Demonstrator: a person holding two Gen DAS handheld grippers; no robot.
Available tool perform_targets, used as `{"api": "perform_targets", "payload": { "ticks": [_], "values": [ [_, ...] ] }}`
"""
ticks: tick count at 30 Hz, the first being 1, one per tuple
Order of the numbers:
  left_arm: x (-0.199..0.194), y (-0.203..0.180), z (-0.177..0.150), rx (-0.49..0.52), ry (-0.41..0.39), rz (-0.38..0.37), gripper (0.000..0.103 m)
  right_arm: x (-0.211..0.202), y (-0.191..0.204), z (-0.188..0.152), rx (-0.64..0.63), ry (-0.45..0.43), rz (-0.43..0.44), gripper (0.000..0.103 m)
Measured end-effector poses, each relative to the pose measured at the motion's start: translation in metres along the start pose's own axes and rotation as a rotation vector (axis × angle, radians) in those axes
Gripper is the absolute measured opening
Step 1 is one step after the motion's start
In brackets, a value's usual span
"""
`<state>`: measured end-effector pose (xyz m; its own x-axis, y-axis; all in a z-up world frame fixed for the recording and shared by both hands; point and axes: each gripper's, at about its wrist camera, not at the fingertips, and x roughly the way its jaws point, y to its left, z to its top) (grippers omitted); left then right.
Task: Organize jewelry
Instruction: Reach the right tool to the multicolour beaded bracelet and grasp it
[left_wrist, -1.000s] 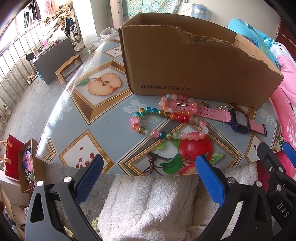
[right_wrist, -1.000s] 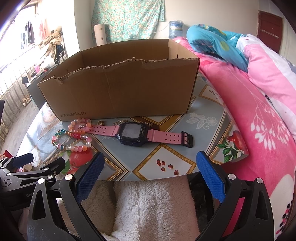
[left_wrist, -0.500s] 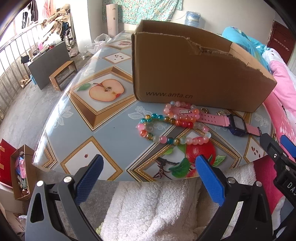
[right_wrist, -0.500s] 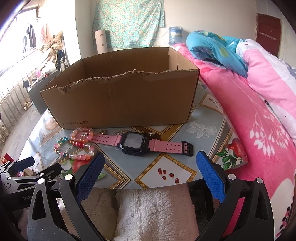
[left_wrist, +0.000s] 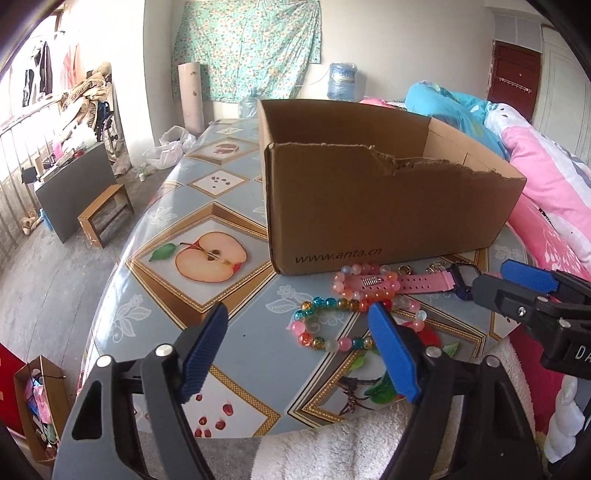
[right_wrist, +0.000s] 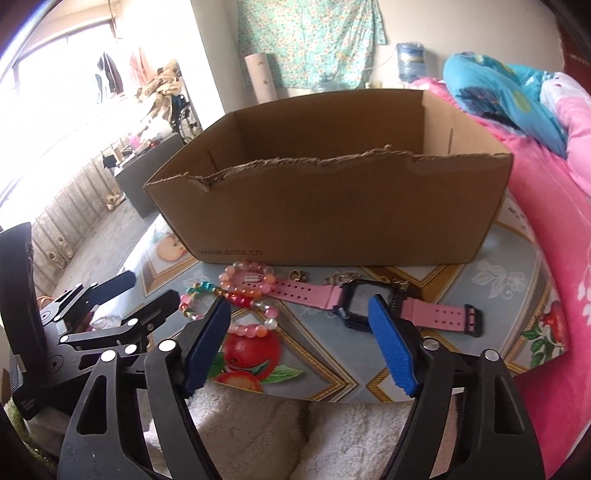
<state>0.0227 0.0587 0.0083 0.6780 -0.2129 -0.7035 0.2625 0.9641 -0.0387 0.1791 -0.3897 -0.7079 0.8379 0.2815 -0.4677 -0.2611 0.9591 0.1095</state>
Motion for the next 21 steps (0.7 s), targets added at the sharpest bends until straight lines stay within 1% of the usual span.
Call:
{"api": "perform_targets", "payload": {
  "ticks": [2,6,8,9,11,13,16,18,19,21],
  "values": [
    [0.008,0.003,0.002,0.006,0.024,-0.019,0.06,0.01,0.005,0.0,-0.001,0.037,0.025,0.057],
    [0.022,0.002,0.005,0.04,0.061,-0.029,0.048,0.028,0.008,0.001,0.012,0.104,0.053,0.048],
    [0.029,0.001,0.005,0.068,0.085,-0.034,0.04,0.038,0.01,0.002,0.016,0.134,0.056,0.041],
    [0.033,0.0,0.004,0.084,0.097,-0.034,0.038,0.04,0.012,0.003,0.016,0.143,0.056,0.039],
    [0.039,-0.002,0.002,0.113,0.119,-0.036,0.03,0.046,0.015,0.004,0.008,0.163,0.049,0.033],
    [0.044,-0.003,-0.001,0.13,0.14,-0.041,0.028,0.053,0.019,0.005,-0.005,0.182,0.039,0.031],
    [0.046,-0.005,-0.004,0.145,0.138,-0.039,0.026,0.061,0.023,0.005,-0.014,0.207,0.024,0.027],
    [0.047,-0.005,-0.004,0.152,0.134,-0.044,0.023,0.064,0.028,0.005,-0.029,0.203,0.012,0.027],
    [0.047,-0.005,-0.005,0.153,0.131,-0.047,0.02,0.066,0.03,0.005,-0.042,0.203,0.004,0.026],
    [0.047,-0.007,-0.006,0.169,0.121,-0.042,0.012,0.069,0.037,0.005,-0.068,0.202,-0.011,0.019]
  ]
}}
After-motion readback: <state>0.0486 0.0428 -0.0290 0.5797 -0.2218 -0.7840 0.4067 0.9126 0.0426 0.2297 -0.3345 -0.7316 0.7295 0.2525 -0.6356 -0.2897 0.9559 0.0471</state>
